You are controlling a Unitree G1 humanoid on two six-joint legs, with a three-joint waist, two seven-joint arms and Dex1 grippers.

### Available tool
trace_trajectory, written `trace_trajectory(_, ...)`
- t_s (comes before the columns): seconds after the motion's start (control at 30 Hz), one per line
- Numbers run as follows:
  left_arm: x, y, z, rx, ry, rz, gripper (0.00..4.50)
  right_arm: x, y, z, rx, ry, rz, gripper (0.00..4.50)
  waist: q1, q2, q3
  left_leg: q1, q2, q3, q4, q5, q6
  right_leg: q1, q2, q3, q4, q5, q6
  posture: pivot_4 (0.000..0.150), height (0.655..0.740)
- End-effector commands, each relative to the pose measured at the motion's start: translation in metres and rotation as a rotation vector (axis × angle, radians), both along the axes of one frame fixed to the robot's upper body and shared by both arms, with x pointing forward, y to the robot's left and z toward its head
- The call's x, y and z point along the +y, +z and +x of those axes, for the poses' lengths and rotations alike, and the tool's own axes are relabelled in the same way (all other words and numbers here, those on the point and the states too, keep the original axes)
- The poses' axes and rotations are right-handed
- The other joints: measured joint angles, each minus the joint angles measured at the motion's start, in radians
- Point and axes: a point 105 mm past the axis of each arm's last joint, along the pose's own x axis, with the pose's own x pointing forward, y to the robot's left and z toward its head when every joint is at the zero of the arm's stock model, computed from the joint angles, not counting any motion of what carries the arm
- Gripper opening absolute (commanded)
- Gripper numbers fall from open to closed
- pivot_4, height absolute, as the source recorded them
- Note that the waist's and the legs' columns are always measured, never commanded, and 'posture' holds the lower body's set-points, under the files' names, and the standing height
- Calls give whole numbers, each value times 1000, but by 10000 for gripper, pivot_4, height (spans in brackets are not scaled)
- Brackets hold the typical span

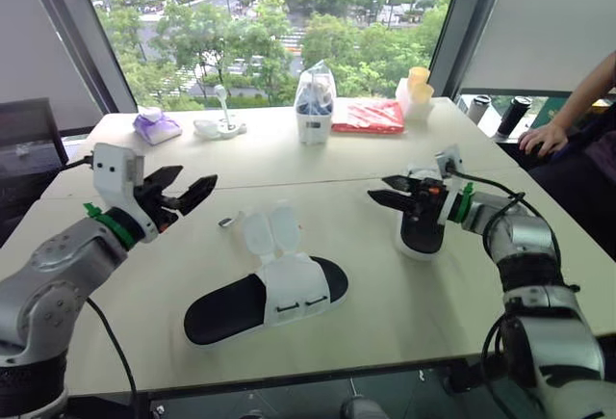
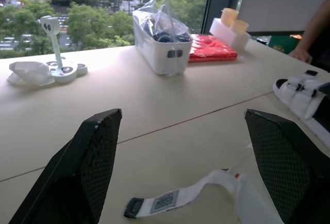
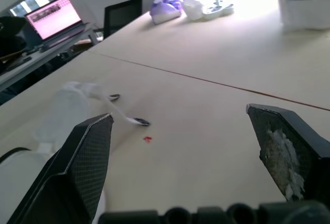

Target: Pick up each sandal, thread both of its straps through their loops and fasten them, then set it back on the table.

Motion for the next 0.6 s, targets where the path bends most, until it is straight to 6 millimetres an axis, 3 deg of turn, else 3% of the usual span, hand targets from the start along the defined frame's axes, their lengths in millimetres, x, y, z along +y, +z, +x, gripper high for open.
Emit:
trace_trajectory(0.03,0,14,-15,-46,-43,32,39465,13,25,-12,-74,12,57,45000,0,0,0,0,0,0,0,0,0,0,0,0,0,0,-1,1500,7400)
trace_trajectory(0.17,-12,6,-17,-17,-106,-4,39465,3,15,-13,-59,-30,27,45000,11,0,0,0,0,0,1,0,0,1,0,0,0,-2,-3,1500,7400)
trace_trajectory(0.4,-50,-17,-13,12,-205,8,39465,-22,9,-13,-38,-97,-20,45000,24,0,0,0,0,0,1,0,0,2,0,0,-1,-2,-4,1500,7400)
trace_trajectory(0.6,-51,-11,-10,-14,-232,11,39465,-17,10,-20,-40,-84,-27,45000,22,-1,0,0,0,1,0,0,0,1,0,0,-2,-2,-3,1500,7400)
